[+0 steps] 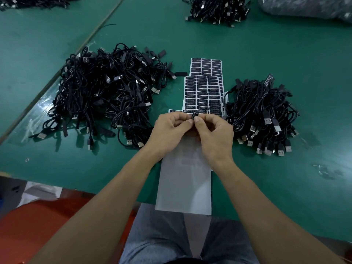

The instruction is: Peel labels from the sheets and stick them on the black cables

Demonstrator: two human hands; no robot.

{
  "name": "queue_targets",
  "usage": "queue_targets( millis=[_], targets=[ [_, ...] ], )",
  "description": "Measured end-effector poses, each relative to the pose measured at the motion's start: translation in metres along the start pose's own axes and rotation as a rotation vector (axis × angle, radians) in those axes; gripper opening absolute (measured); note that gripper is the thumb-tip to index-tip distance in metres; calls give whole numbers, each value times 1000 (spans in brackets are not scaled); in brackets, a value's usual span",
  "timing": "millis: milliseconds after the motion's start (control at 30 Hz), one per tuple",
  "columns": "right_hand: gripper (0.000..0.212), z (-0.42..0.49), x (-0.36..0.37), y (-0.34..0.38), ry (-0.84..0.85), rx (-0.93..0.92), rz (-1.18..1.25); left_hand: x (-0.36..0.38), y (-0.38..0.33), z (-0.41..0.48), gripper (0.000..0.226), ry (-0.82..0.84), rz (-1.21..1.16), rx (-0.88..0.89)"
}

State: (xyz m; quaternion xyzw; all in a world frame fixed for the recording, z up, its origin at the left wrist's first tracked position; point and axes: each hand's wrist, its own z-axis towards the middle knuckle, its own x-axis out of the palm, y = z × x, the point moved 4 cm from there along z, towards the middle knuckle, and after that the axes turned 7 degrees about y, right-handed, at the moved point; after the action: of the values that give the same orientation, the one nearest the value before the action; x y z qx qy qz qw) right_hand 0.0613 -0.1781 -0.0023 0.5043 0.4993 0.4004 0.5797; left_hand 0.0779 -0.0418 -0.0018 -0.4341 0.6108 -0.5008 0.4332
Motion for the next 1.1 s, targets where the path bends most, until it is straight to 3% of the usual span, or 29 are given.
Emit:
queue_targets(
  millis=[400, 533, 833, 1100],
  targets=[
    [8, -3, -1, -1, -47, -7, 69, 2, 3, -1, 15, 1, 33, 44],
    [33, 1, -6, -3, -84, 30, 162, 0, 2, -2, 16, -7, 11, 67],
    [11, 7, 2, -1, 47, 31, 135, 3, 1, -2, 13, 23, -13, 121],
    [19, 8, 2, 1, 35, 56, 143, 2, -8, -3, 16, -13, 159, 112]
  ],
)
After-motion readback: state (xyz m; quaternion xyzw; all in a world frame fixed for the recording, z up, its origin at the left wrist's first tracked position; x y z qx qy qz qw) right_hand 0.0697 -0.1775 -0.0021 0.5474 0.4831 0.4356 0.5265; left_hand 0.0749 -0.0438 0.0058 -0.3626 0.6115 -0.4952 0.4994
